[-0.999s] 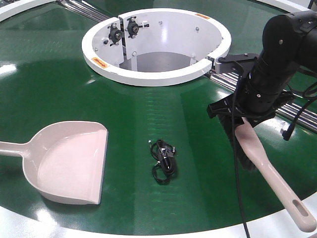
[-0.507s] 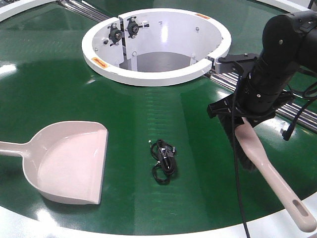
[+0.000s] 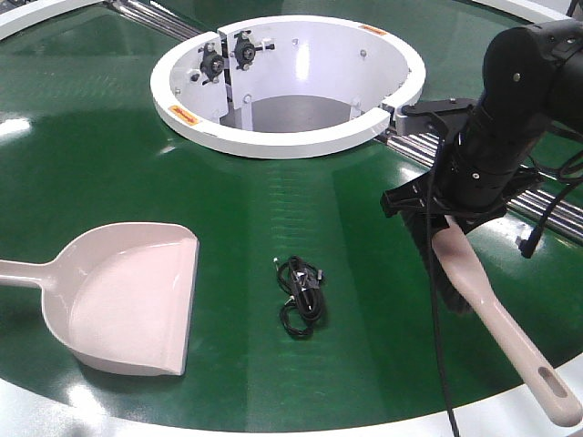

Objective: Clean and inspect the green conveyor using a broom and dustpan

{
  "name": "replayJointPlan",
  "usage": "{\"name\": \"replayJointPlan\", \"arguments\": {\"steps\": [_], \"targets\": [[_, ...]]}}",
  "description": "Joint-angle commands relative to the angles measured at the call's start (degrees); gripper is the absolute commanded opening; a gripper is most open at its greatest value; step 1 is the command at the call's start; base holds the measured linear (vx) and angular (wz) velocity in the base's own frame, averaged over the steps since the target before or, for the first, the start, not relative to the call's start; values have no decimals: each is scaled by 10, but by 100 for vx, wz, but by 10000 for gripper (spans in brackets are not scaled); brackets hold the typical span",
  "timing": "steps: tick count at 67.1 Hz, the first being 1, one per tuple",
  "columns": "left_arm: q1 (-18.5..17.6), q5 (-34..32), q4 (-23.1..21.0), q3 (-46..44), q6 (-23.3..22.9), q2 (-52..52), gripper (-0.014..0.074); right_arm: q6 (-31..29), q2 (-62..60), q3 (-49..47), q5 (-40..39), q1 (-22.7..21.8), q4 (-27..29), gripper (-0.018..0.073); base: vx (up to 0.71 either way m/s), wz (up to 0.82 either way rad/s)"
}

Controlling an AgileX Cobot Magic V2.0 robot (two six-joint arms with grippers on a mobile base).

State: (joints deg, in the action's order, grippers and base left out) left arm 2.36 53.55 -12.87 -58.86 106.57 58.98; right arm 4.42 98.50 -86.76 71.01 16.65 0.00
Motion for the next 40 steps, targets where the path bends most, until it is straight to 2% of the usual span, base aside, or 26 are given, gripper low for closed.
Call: {"name": "replayJointPlan", "arguments": {"steps": [1, 9, 18, 25, 40], "targets": [[-1, 25, 26, -60, -56, 44, 589, -4, -29, -14, 29, -3, -7, -3, 0, 0], [-1, 95, 86, -119, -104, 116, 589, -4, -29, -14, 29, -3, -7, -3, 0, 0], [-1, 188, 153, -189, -135, 207, 588, -4, -29, -14, 29, -3, -7, -3, 0, 0], [1, 187, 184, -226, -168, 261, 586, -4, -29, -14, 28, -3, -7, -3, 0, 0], [33, 187, 195, -252, -169, 346, 586, -4, -29, -14, 28, -3, -7, -3, 0, 0]]}}
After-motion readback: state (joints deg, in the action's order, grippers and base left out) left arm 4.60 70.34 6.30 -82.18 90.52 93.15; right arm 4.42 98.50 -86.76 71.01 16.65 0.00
